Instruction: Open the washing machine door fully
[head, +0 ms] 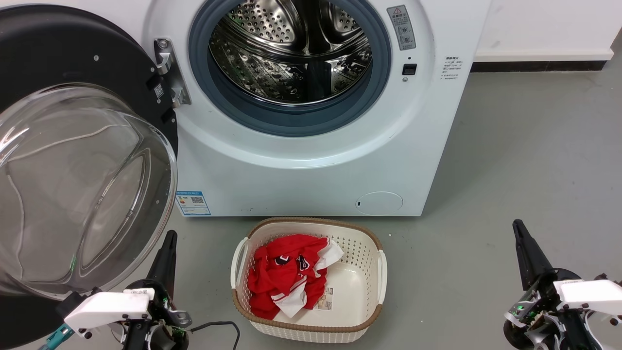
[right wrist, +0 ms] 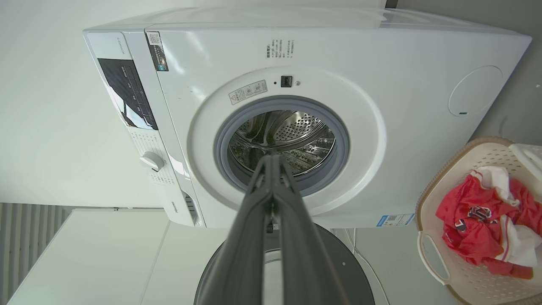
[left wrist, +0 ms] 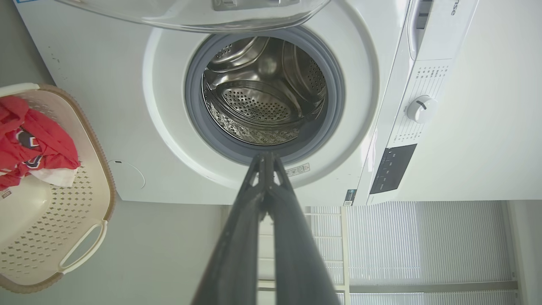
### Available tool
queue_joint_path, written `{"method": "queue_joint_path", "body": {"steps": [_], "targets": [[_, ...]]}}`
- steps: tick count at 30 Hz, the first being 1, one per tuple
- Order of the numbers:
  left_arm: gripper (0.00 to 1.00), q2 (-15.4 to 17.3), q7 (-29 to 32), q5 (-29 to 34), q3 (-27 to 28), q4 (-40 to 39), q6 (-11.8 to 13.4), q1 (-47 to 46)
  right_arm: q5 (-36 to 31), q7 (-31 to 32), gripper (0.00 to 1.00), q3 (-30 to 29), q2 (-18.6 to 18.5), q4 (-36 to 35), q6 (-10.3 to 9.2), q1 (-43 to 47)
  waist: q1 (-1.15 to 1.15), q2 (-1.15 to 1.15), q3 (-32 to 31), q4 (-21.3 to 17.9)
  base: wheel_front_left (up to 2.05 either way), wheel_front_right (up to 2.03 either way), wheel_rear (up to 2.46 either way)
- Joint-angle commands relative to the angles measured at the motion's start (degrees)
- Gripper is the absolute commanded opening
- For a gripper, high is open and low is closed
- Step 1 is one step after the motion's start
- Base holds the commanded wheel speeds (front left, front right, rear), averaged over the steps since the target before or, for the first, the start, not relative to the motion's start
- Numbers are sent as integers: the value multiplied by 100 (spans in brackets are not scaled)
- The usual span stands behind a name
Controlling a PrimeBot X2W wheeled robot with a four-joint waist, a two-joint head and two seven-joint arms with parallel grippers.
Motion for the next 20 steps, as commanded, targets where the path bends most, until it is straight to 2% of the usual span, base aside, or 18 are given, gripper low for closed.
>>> {"method": "queue_joint_path", "body": {"steps": [1, 20], "targets": [[0, -14, 24, -99, 37, 6, -40, -53, 107, 33, 0, -14, -7, 20, 0, -83, 0, 0, 1, 1, 0, 0, 0], [0, -16, 38, -132, 39, 6, -48, -48, 126, 53, 0, -26, 5, 21, 0, -82, 0, 0, 2, 2, 0, 0, 0]]}}
